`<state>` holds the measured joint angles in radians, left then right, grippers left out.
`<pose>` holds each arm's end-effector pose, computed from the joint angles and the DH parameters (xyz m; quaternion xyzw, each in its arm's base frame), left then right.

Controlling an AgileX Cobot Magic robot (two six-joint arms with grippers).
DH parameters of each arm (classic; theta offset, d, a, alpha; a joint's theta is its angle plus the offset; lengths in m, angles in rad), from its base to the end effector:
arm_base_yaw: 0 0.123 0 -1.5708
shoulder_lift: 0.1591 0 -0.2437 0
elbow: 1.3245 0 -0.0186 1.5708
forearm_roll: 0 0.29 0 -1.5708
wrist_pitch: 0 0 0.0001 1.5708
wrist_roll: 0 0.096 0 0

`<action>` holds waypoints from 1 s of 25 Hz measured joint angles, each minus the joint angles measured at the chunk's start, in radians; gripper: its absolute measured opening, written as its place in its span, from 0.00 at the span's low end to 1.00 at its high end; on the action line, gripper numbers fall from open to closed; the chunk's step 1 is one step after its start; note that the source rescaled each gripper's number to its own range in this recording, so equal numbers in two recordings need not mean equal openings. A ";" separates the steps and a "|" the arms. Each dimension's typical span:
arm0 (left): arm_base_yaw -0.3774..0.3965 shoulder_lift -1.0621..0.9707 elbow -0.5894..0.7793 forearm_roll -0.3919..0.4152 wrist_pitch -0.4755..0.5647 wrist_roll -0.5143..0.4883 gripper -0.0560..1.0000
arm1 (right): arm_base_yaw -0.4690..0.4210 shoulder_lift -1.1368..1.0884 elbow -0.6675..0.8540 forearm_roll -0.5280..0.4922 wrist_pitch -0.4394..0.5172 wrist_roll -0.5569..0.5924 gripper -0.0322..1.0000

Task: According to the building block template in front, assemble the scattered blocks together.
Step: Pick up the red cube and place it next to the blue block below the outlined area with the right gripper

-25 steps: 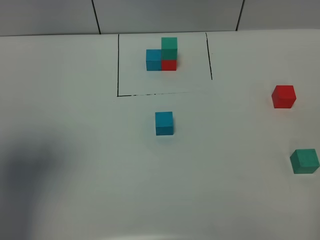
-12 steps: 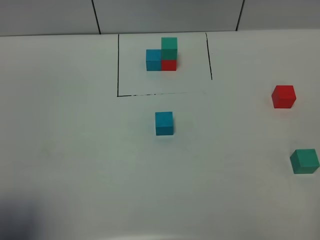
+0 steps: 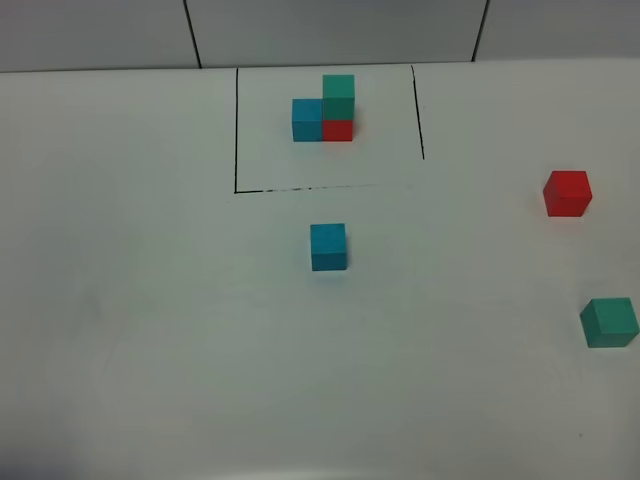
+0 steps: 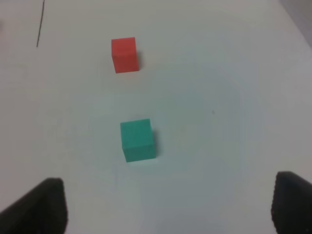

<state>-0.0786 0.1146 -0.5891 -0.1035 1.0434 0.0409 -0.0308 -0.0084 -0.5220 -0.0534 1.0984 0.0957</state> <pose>0.0848 -0.0153 0.3149 0.0519 0.8526 -0.0615 0.5163 0.0695 -0.0067 0.2983 0.0560 0.8530 -0.0098 0.5188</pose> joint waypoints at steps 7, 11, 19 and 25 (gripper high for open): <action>0.000 -0.115 0.062 -0.012 0.030 0.001 0.78 | 0.000 0.000 0.000 0.002 0.000 0.000 0.72; 0.000 -0.118 0.082 -0.010 0.039 0.001 0.78 | 0.000 0.000 0.000 0.002 0.000 0.000 0.72; 0.000 -0.119 0.082 0.008 0.039 -0.011 0.78 | 0.000 0.000 0.000 0.003 0.000 0.000 0.72; 0.000 -0.119 0.082 0.008 0.039 -0.013 0.78 | 0.000 0.000 0.000 0.004 0.000 0.000 0.72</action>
<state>-0.0786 -0.0046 -0.5067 -0.0952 1.0821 0.0279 -0.0308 -0.0084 -0.5220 -0.0496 1.0984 0.0960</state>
